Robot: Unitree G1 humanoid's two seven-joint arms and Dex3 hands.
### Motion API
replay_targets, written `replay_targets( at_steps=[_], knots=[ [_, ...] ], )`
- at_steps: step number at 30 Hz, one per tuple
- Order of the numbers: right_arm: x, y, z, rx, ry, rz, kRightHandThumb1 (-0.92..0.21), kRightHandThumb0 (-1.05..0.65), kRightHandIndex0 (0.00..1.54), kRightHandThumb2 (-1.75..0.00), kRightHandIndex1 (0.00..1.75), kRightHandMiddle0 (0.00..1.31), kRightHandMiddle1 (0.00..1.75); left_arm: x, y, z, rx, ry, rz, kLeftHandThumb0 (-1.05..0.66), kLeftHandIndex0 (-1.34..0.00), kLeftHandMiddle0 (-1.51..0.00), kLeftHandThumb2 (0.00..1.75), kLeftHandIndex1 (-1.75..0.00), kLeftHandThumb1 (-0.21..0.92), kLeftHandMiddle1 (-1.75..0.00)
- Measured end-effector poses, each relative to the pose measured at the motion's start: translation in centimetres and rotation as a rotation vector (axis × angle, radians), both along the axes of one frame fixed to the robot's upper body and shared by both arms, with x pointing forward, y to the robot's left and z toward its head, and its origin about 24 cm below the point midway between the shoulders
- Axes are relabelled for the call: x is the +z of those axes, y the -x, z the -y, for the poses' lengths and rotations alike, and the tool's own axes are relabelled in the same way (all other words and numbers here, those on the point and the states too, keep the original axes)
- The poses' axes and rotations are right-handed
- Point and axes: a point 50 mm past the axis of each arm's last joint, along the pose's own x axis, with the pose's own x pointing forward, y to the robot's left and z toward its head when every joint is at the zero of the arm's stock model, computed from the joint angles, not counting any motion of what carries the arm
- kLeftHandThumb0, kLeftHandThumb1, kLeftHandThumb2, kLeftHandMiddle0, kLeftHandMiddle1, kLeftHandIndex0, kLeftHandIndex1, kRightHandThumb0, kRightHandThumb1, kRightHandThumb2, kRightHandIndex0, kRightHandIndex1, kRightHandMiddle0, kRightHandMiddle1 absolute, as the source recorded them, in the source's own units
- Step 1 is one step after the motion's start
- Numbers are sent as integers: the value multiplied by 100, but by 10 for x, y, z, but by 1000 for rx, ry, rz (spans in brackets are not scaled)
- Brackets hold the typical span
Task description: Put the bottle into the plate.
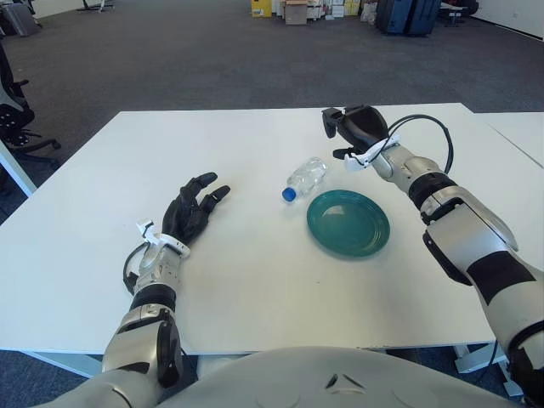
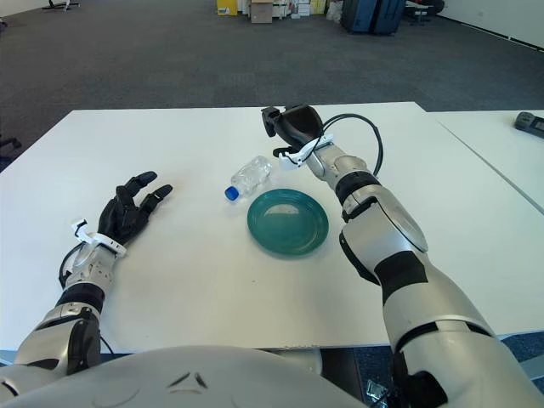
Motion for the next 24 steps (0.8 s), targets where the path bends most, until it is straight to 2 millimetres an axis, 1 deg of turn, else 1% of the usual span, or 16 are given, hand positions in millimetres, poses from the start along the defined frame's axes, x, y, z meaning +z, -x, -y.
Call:
replay_targets(
  at_steps=[7, 12, 14, 16, 18, 19, 20, 21, 22, 23, 24],
  knots=[
    [1, -1, 1, -7, -7, -9, -7, 0, 80, -161, 175, 56, 175, 0, -2, 0, 1, -5, -1, -92, -33, -62, 96, -115, 92, -100],
    [1, -1, 1, -9, -3, -12, -7, 0, 80, -161, 175, 56, 175, 0, -1, 0, 0, -7, 1, -92, -33, -62, 95, -115, 92, -101],
    [1, -1, 2, -10, 1, -16, -9, 0, 78, -159, 175, 54, 175, 0, -1, 0, -1, -7, 2, -92, -32, -61, 95, -115, 92, -101],
    [0, -1, 2, -10, 5, -22, -14, 0, 74, -153, 175, 51, 175, 0, -1, 0, -1, -9, 3, -92, -32, -61, 95, -115, 92, -101],
    [0, -1, 2, -9, 10, -30, -16, 0, 73, -151, 175, 50, 175, 0, -1, 0, -2, -10, 3, -92, -31, -61, 95, -115, 92, -101],
    [0, -1, 2, -8, 12, -32, -34, 0, 58, -128, 174, 40, 172, 0, -1, 0, -2, -10, 3, -92, -32, -61, 95, -115, 92, -101],
    [-1, -1, 1, -5, 17, -36, -48, 0, 48, -110, 173, 34, 170, 0, -1, 0, -1, -10, 4, -92, -32, -61, 95, -115, 92, -101],
    [-1, -1, 1, 1, 26, -42, -57, -1, 42, -98, 172, 30, 168, 0, -1, 0, -1, -10, 4, -92, -32, -61, 95, -116, 92, -101],
    [-2, 0, 1, 5, 36, -48, -60, -1, 40, -94, 172, 29, 167, 0, -1, 0, -1, -10, 5, -92, -32, -61, 95, -116, 92, -101],
    [-3, 0, 1, 12, 45, -54, -66, -23, 30, -82, 147, 20, 153, 0, -1, 0, -1, -11, 5, -92, -32, -61, 95, -116, 92, -101],
    [-4, 0, 0, 16, 53, -59, -69, -32, 27, -76, 137, 17, 147, 0, -1, 0, -1, -11, 6, -92, -32, -61, 95, -116, 92, -101]
  ],
)
